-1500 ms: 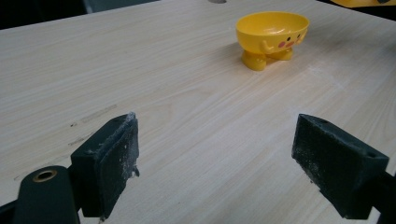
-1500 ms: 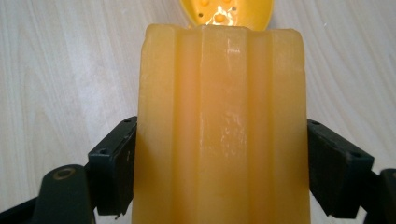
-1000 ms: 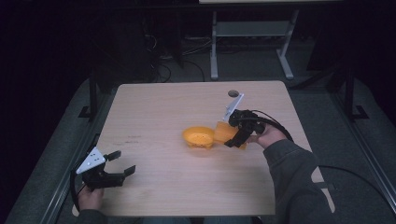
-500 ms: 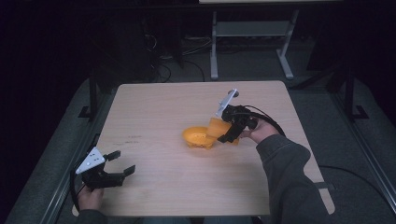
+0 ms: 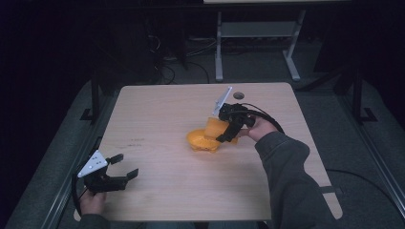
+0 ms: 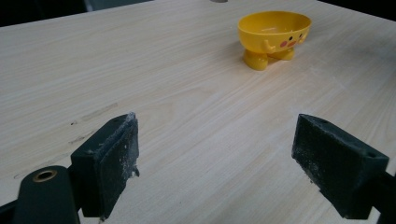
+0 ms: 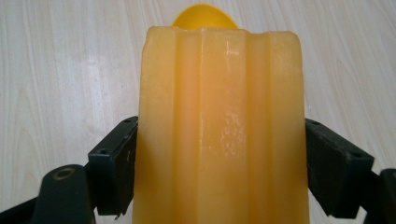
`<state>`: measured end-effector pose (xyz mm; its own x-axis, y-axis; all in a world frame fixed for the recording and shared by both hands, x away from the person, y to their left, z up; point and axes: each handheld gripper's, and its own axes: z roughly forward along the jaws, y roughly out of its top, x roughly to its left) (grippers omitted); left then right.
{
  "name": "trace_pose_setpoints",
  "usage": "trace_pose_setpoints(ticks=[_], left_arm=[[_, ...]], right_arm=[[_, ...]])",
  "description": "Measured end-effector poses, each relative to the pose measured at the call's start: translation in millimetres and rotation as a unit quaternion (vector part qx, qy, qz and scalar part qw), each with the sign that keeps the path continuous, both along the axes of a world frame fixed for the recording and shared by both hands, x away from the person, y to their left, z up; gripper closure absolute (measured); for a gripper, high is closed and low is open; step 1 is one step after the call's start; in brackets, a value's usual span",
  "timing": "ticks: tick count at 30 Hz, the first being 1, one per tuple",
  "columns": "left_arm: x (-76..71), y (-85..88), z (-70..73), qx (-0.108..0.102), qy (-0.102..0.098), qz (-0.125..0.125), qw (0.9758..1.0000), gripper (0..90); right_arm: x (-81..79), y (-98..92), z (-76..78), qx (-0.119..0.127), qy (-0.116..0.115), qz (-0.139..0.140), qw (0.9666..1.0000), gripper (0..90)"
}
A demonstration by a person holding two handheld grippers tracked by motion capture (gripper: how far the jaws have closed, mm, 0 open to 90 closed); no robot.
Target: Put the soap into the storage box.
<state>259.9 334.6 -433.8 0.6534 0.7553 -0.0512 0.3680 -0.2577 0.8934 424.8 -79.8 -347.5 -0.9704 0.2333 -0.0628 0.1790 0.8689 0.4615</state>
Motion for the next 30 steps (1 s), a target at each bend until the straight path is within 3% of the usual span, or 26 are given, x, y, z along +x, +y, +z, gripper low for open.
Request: trace_pose_setpoints(ticks=[13,20,30], left_arm=[[0.4,0.9,-0.3,-0.001,-0.001,0.003,1.0000,14.3],[0.4,1.2,-0.1,0.004,0.000,0.002,1.0000,14.3],[0.7,1.8,-0.2,0.005,-0.002,0.001,1.0000,14.3]], right_arm=[[8.6,25.5,2.7,-0.010,0.002,0.023,0.9997,20.5],[11.6,32.6,2.2,-0.001,0.005,0.030,0.9995,20.5],[15.5,45.2,1.4,-0.009,0.000,0.041,0.9991,20.5]])
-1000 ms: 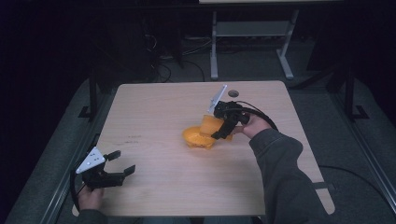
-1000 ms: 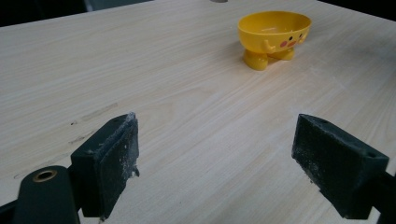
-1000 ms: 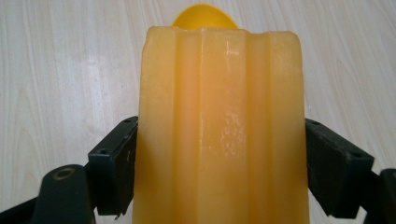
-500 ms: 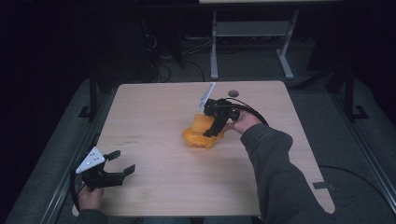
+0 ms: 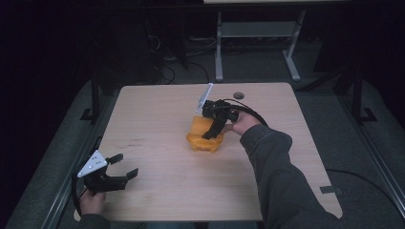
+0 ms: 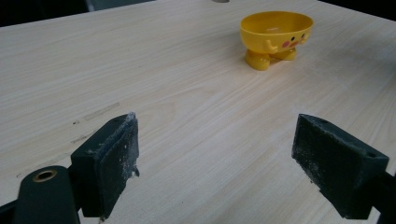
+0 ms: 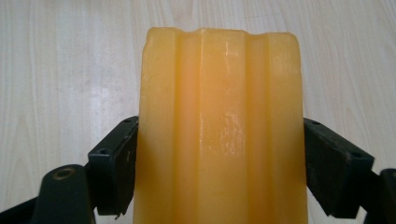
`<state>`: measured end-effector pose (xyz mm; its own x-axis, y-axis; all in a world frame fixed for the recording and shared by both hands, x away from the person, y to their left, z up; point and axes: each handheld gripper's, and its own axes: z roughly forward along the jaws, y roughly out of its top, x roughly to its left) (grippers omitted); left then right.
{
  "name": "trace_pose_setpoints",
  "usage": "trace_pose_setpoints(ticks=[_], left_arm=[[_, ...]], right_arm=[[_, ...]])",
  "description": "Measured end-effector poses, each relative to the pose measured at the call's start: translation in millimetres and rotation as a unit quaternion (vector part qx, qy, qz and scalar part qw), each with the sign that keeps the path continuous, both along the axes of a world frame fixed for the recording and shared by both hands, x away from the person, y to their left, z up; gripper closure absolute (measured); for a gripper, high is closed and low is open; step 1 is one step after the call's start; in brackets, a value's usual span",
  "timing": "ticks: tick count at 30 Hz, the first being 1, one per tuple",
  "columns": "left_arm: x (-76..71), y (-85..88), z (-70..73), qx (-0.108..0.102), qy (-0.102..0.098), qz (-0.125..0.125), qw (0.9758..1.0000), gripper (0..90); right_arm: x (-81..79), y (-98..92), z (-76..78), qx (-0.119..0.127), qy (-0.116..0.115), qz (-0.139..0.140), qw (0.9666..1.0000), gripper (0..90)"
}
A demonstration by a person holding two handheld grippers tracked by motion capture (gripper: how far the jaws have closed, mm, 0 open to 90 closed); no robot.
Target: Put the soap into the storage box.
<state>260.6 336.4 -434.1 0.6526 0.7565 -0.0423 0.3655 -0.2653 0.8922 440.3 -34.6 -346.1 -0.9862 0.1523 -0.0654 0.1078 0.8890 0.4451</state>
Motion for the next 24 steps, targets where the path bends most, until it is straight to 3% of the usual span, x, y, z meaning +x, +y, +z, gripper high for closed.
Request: trace_pose_setpoints(ticks=[13,24], left_arm=[[0.0,0.4,0.5,0.000,0.000,0.003,1.0000,14.3],[0.0,0.4,0.6,-0.001,-0.001,0.001,1.0000,14.3]], right_arm=[[5.3,5.7,-20.5,-0.007,0.020,0.001,0.9998,20.5],[6.7,12.0,-27.5,-0.011,0.024,0.007,0.9996,20.5]])
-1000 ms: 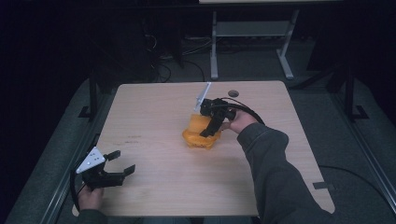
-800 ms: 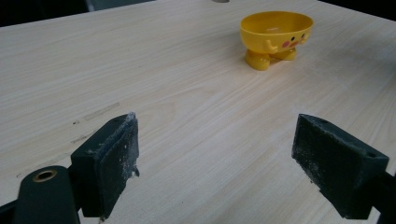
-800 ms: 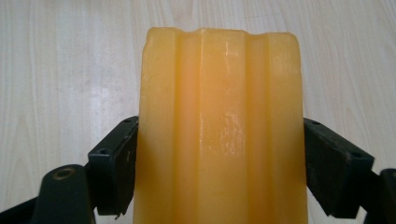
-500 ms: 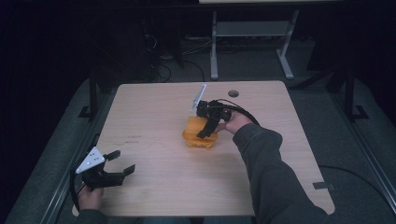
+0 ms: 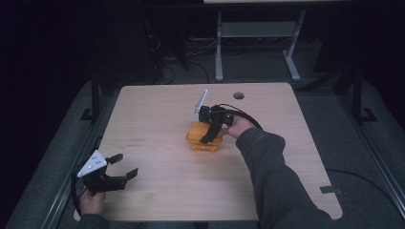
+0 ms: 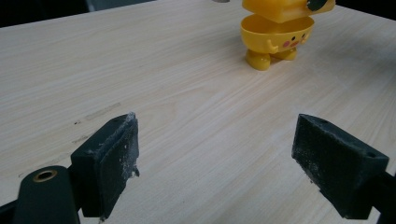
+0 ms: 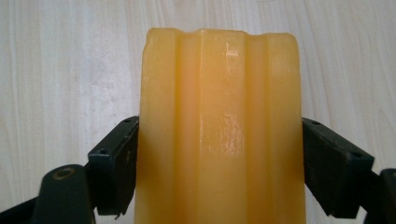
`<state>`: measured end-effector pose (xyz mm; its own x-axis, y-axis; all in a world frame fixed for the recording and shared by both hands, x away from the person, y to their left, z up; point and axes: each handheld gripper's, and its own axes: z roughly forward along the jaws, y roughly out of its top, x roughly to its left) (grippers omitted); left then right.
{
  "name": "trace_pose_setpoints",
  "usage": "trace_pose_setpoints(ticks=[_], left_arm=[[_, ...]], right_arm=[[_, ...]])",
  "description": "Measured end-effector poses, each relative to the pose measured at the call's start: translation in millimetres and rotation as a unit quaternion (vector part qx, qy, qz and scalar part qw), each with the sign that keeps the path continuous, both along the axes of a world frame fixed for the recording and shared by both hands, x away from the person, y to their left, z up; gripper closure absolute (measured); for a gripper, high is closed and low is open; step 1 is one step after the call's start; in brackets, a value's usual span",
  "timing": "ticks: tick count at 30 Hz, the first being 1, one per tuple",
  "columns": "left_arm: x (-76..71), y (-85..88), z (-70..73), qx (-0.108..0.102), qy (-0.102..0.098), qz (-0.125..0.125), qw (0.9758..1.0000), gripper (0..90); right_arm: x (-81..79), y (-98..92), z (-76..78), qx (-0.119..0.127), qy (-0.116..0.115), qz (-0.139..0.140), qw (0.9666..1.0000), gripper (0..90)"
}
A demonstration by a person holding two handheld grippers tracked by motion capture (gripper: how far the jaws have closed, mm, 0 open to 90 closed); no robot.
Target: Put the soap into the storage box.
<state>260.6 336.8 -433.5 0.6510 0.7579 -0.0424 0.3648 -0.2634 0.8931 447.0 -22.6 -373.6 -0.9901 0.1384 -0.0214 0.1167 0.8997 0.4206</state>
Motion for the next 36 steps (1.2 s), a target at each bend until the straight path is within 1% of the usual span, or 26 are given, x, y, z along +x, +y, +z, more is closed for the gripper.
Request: trace_pose_setpoints(ticks=[2,11,15,18,19,22,29,36], left_arm=[[0.0,0.1,0.0,0.000,-0.001,-0.001,1.0000,14.3],[0.0,0.0,0.1,0.002,0.000,0.000,1.0000,14.3],[0.0,0.0,0.1,0.002,0.000,0.000,1.0000,14.3],[0.0,0.1,0.1,0.002,0.001,0.000,1.0000,14.3],[0.0,0.1,0.1,0.002,0.001,0.000,1.0000,14.3],[0.2,0.0,-0.1,0.001,0.001,-0.001,1.0000,14.3],[0.3,-0.4,0.0,0.005,0.001,-0.003,1.0000,14.3],[0.3,-0.3,-0.1,0.006,0.002,-0.002,1.0000,14.3]], right_arm=[[-0.2,0.6,-0.5,-0.003,-0.004,-0.001,1.0000,20.5],[0.5,0.1,-7.2,-0.010,-0.002,-0.003,0.9999,20.5],[0.6,1.0,-7.5,-0.006,-0.002,-0.002,1.0000,20.5],[0.2,2.2,-8.2,-0.005,-0.004,0.001,1.0000,20.5],[-0.4,2.8,-8.8,-0.007,-0.001,0.000,1.0000,20.5],[-1.0,4.4,-11.9,-0.007,-0.005,0.005,1.0000,20.4],[-1.4,2.4,-13.3,0.003,-0.003,-0.003,1.0000,20.2],[-1.2,2.6,-15.1,-0.001,0.005,-0.012,0.9999,19.4]])
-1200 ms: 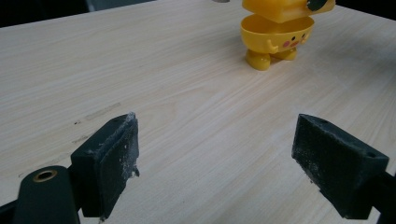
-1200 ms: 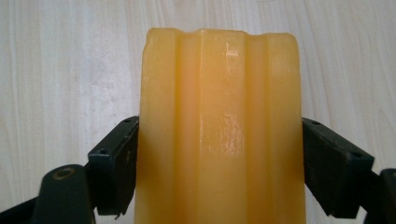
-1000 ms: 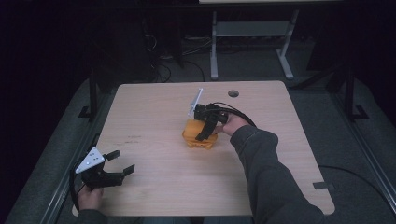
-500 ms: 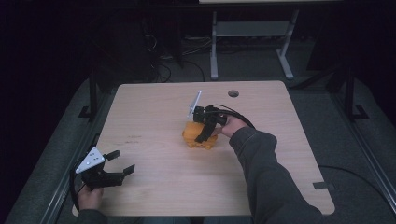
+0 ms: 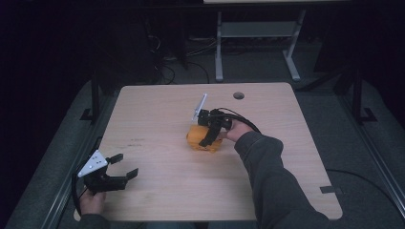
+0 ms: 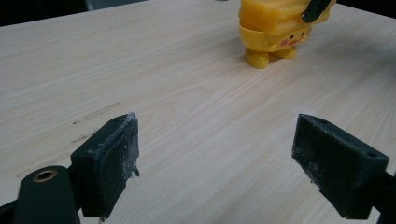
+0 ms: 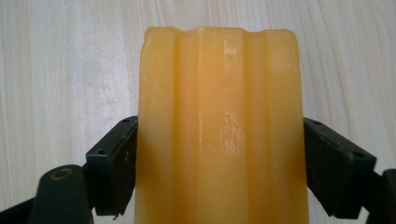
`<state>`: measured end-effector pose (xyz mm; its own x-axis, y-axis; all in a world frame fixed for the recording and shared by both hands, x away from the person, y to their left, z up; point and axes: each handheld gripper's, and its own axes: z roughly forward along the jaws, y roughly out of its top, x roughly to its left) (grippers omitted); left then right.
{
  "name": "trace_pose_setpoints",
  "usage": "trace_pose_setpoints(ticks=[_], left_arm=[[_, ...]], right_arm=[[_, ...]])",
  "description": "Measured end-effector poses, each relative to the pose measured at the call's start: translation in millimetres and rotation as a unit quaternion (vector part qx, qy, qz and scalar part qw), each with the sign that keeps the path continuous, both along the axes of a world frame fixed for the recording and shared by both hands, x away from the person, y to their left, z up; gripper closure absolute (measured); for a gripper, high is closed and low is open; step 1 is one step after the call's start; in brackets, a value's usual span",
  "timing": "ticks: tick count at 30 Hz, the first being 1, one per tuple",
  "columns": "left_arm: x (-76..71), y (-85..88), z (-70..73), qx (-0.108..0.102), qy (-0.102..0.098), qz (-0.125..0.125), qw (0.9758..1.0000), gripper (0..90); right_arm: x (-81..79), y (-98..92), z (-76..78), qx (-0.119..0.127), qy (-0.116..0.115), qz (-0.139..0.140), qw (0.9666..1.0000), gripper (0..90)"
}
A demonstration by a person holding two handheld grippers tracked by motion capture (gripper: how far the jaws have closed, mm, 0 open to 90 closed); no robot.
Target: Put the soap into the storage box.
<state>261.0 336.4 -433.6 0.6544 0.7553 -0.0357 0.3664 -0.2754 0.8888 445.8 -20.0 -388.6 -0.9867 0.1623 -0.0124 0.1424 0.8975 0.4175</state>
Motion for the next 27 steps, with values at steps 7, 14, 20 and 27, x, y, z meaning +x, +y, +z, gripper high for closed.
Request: trace_pose_setpoints(ticks=[7,14,20,27], left_arm=[[-0.5,0.2,0.6,-0.002,-0.003,0.001,1.0000,14.3],[-0.5,0.2,1.0,-0.001,-0.001,0.001,1.0000,14.3],[-0.7,-0.2,0.8,-0.003,0.000,0.001,1.0000,14.3],[-0.3,-1.2,0.2,-0.007,0.000,0.002,1.0000,14.3]], right_arm=[[-0.9,-0.9,0.7,0.001,-0.001,-0.006,1.0000,19.1],[-2.8,-2.9,2.1,0.000,-0.005,-0.011,0.9999,18.1],[-4.4,-6.4,5.7,0.010,-0.007,-0.016,0.9998,17.0],[-5.0,-9.9,10.4,0.017,-0.012,-0.021,0.9996,16.6]])
